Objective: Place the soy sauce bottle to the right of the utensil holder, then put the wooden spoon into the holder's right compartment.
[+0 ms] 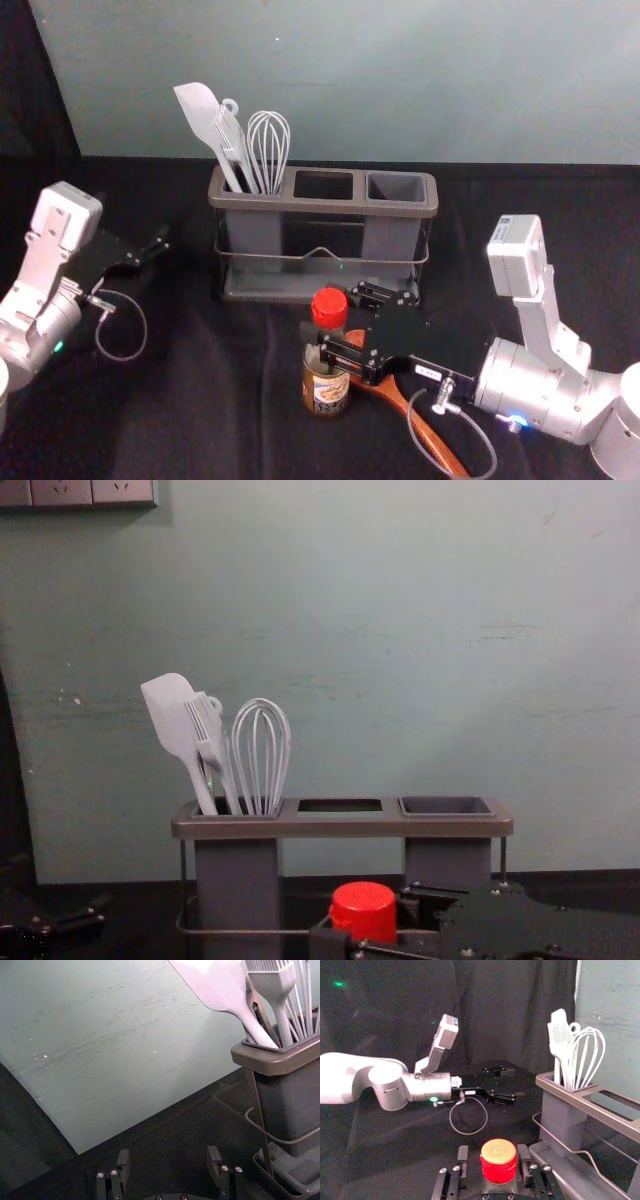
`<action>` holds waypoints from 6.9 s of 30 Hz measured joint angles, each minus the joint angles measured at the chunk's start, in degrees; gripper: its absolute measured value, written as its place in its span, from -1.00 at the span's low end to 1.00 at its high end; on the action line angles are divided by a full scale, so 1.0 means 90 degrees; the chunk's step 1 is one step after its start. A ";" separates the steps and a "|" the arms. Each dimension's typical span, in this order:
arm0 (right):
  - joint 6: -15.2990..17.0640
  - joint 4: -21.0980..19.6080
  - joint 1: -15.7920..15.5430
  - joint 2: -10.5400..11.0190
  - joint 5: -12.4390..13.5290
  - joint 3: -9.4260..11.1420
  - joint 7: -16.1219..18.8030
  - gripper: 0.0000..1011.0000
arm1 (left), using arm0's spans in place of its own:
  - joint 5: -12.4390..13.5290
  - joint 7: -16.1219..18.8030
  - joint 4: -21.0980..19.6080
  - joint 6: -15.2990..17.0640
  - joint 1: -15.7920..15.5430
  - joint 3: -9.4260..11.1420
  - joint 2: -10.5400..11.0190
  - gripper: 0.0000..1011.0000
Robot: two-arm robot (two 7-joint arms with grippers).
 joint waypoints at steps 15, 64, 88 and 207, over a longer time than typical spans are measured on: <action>-0.0001 -0.0002 0.0000 0.0006 -0.0001 0.0000 0.0000 -0.22 | 0.0000 0.0000 0.0000 0.0000 0.0000 0.0000 0.0000 0.99; -0.0085 -0.1781 -0.1358 0.1621 0.0951 0.2167 -0.0491 -0.22 | 0.0000 0.0000 0.0000 0.0000 0.0000 0.0000 0.0000 0.99; -0.0076 -0.0513 -0.0865 0.1161 0.0674 0.2402 -0.0681 -0.22 | 0.0000 0.0000 0.0000 0.0000 0.0000 0.0000 0.0000 0.99; -0.0581 0.0220 -0.0027 0.0379 -0.0056 0.2075 -0.0352 0.98 | 0.0000 0.0000 0.0000 0.0000 0.0000 0.0000 0.0000 0.99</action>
